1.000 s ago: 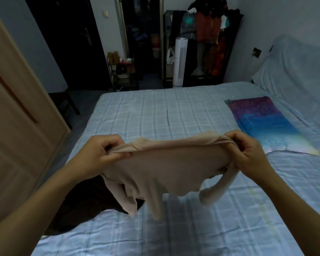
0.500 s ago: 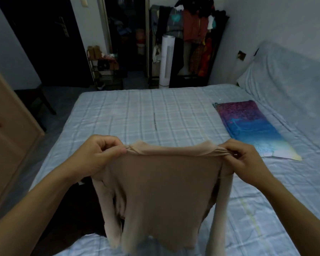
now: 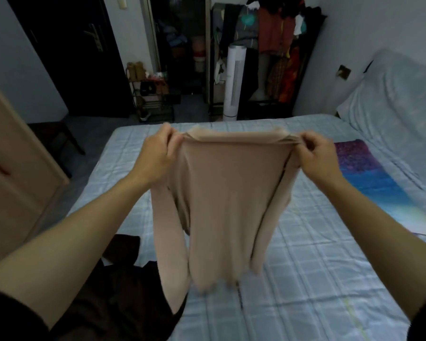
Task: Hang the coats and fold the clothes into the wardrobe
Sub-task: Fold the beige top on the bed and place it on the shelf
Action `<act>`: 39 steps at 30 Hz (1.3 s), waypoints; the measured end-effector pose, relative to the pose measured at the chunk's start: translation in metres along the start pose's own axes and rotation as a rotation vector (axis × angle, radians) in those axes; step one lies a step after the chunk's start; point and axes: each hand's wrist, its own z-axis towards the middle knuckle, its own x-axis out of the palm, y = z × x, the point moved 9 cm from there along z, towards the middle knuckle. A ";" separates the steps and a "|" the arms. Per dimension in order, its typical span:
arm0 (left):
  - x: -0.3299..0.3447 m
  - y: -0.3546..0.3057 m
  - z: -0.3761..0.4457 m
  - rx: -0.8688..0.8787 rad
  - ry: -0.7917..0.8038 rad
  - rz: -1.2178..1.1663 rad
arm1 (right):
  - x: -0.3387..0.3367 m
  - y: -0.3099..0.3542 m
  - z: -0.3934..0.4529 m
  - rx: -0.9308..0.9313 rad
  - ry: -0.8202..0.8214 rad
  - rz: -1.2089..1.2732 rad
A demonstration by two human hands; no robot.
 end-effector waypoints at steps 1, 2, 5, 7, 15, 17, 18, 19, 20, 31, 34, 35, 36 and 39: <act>-0.007 -0.010 0.005 0.052 -0.015 0.009 | -0.006 0.006 0.009 -0.025 -0.007 0.035; -0.012 -0.019 0.008 0.102 -0.020 0.025 | -0.012 0.011 0.014 -0.049 -0.008 0.063; -0.017 -0.035 0.001 0.230 -0.003 0.065 | -0.027 0.019 0.014 -0.132 0.016 0.067; -0.012 -0.036 -0.013 0.266 0.016 0.075 | -0.029 0.014 0.001 -0.158 0.061 0.054; 0.061 0.004 -0.123 0.207 0.353 0.139 | 0.002 -0.044 -0.127 -0.145 0.382 -0.030; 0.085 0.023 -0.160 0.167 0.435 0.136 | 0.014 -0.065 -0.168 -0.103 0.470 -0.049; 0.097 0.031 -0.179 0.145 0.475 0.134 | 0.019 -0.077 -0.189 -0.083 0.508 -0.063; 0.107 0.039 -0.198 0.129 0.501 0.132 | 0.024 -0.090 -0.210 -0.061 0.543 -0.074; 0.116 0.043 -0.218 0.125 0.515 0.129 | 0.028 -0.102 -0.231 -0.042 0.571 -0.084; 0.153 0.058 -0.414 0.196 0.712 0.256 | 0.029 -0.143 -0.434 0.065 0.713 -0.140; 0.156 0.057 -0.466 0.258 0.738 0.338 | 0.034 -0.145 -0.488 0.069 0.761 -0.187; 0.160 0.060 -0.487 0.271 0.773 0.374 | 0.038 -0.144 -0.507 0.053 0.791 -0.219; 0.165 0.065 -0.508 0.280 0.804 0.422 | 0.043 -0.144 -0.527 0.030 0.822 -0.245; 0.178 0.092 -0.570 0.212 0.866 0.540 | 0.054 -0.146 -0.592 0.005 0.899 -0.288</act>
